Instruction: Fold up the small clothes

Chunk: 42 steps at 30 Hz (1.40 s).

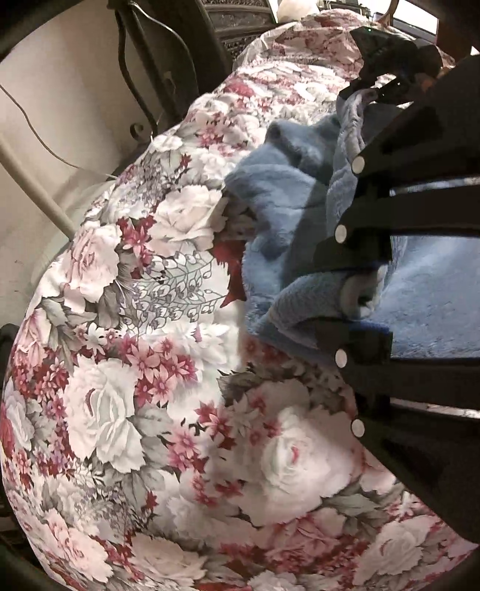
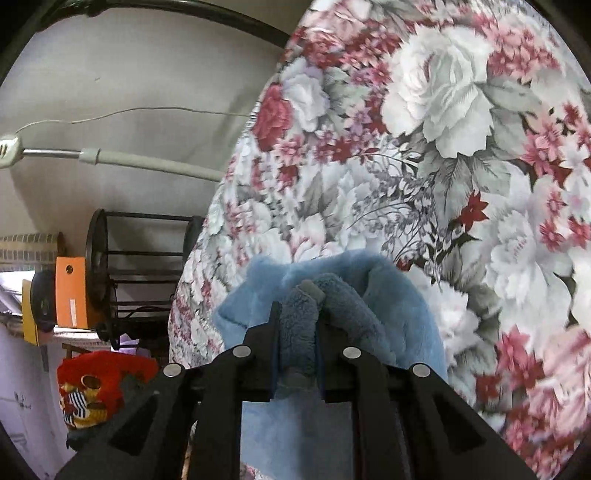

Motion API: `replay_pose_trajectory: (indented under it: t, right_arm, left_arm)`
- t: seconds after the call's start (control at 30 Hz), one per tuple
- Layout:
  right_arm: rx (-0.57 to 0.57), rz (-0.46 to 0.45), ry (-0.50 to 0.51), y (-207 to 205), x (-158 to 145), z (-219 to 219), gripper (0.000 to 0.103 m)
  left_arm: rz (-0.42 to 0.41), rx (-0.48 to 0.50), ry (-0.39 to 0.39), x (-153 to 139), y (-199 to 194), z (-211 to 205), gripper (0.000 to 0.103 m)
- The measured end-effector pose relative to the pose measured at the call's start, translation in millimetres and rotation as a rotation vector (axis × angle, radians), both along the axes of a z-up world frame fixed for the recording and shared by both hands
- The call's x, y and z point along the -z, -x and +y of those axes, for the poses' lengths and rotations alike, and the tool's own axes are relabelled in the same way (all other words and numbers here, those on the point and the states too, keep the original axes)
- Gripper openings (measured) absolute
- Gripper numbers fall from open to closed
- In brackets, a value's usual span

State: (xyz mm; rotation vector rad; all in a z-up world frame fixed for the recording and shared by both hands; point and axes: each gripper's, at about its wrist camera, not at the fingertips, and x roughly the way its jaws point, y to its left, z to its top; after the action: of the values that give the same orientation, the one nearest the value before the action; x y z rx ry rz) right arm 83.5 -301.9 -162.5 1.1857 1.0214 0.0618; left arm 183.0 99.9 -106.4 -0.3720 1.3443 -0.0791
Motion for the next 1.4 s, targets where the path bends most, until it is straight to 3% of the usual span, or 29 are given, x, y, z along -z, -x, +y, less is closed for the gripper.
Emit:
replay_pose_trajectory:
  t: [0.13,0.2,0.23,0.27,0.37,0.4,0.5,0.53,0.67,0.73,0.83,0.9,0.93,0.97,1.03,1.1,1.2,1.27,1.33,1.4]
  right_arm:
    - [0.000,-0.001,-0.014,-5.2,15.5,-3.1,0.024]
    - [0.013,-0.023,-0.049,-6.0,20.8,-7.7,0.033]
    - [0.021,-0.034,-0.065,-5.6,21.8,-10.1,0.038]
    - [0.029,-0.047,-0.080,-4.8,21.6,-12.6,0.044]
    - [0.070,-0.146,-0.115,2.4,3.9,-21.5,0.066]
    - [0.068,-0.229,-0.087,3.7,-4.1,-21.8,0.066]
    - [0.053,-0.280,0.008,8.6,-31.1,-18.7,0.065]
    - [0.022,-0.281,0.067,8.9,-40.7,-12.3,0.062]
    - [-0.159,-0.299,0.368,4.5,-68.4,34.1,0.032]
    - [-0.256,-0.313,0.491,-1.4,-71.8,63.2,0.026]
    - [-0.352,-0.298,0.553,-10.2,-53.6,89.7,0.023]
    - [-0.411,-0.211,0.608,-21.5,-26.6,97.7,0.022]
    - [-0.404,-0.167,0.634,-25.4,-17.7,96.1,0.016]
    - [-0.389,-0.122,0.646,-28.1,-4.6,89.1,0.000]
    - [-0.312,-0.066,0.545,-32.4,18.3,61.8,0.000]
    - [-0.259,-0.050,0.457,-32.3,20.3,49.6,0.000]
    - [-0.265,-0.092,0.555,-26.5,-1.0,61.3,0.000]
    - [-0.246,-0.136,0.543,-20.0,-18.5,65.1,0.003]
    - [-0.251,-0.183,0.534,-18.8,-30.8,70.3,0.005]
    - [-0.283,-0.211,0.559,-19.3,-37.0,78.9,0.005]
  left_arm:
    - [-0.006,-0.025,0.051,9.8,-4.6,3.4,0.040]
    - [-0.027,-0.033,0.061,7.3,-3.9,4.8,0.054]
    - [-0.056,-0.047,0.021,0.4,-2.3,6.6,0.071]
    - [-0.091,-0.060,-0.014,-6.8,-0.5,8.3,0.078]
    - [-0.192,-0.065,-0.048,-35.2,3.9,11.5,0.084]
    - [-0.216,-0.056,-0.041,-43.8,6.0,10.5,0.086]
    - [-0.227,0.003,-0.072,-53.9,10.0,-3.6,0.087]
    - [-0.226,0.046,-0.087,-55.3,12.5,-13.9,0.087]
    - [-0.242,0.214,-0.215,-51.4,19.8,-56.6,0.087]
    - [-0.242,0.262,-0.313,-35.8,22.5,-73.6,0.087]
    - [-0.194,0.324,-0.424,-1.0,20.6,-86.4,0.087]
    - [-0.170,0.342,-0.517,17.8,18.7,-87.9,0.090]
    - [-0.156,0.328,-0.573,28.4,14.9,-85.1,0.097]
    - [-0.145,0.304,-0.573,33.7,10.9,-80.2,0.099]
    - [-0.107,0.250,-0.486,39.3,0.0,-66.6,0.099]
    - [-0.093,0.206,-0.444,38.3,-5.4,-58.6,0.099]
    - [-0.129,0.179,-0.443,20.3,-3.0,-57.9,0.098]
    - [-0.215,0.170,-0.411,-6.7,3.5,-60.0,0.097]
    - [-0.285,0.200,-0.321,-28.6,10.6,-65.0,0.097]
    - [-0.296,0.248,-0.322,-30.4,13.1,-75.7,0.097]
